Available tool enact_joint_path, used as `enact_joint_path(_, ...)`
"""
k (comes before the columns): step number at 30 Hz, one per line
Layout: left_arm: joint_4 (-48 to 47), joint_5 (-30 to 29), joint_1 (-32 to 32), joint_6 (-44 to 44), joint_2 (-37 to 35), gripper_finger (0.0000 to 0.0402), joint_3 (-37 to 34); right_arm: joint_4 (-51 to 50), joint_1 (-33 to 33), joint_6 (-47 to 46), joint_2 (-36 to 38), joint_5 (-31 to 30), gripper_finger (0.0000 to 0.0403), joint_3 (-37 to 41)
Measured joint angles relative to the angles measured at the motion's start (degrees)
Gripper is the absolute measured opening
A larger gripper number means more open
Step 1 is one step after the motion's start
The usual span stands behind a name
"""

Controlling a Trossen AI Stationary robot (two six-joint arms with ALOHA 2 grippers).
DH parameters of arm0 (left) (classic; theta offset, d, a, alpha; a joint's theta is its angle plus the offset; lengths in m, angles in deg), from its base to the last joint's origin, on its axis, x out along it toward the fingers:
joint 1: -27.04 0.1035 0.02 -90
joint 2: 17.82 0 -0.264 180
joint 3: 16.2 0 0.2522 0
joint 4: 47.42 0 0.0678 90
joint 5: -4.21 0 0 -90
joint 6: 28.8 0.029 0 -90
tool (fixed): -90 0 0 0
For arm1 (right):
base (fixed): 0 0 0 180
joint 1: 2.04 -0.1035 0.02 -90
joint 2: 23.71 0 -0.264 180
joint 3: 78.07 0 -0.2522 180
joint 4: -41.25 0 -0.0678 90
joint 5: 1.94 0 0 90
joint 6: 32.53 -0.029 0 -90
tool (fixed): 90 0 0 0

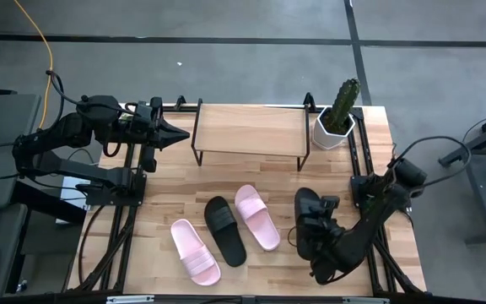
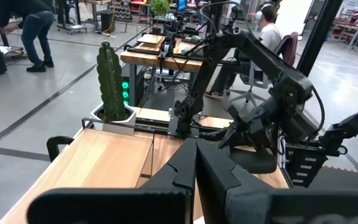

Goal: Pick and place slides into the shelf
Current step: Put the right black slide on the shelf

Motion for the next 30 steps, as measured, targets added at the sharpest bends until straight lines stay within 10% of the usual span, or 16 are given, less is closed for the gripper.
enact_joint_path(30,-0.08,-0.39,-0.01,-0.02,0.01,0.0001,0.0,0.07,16.67,33.91,2.67,-13.36,0.0,-17.24)
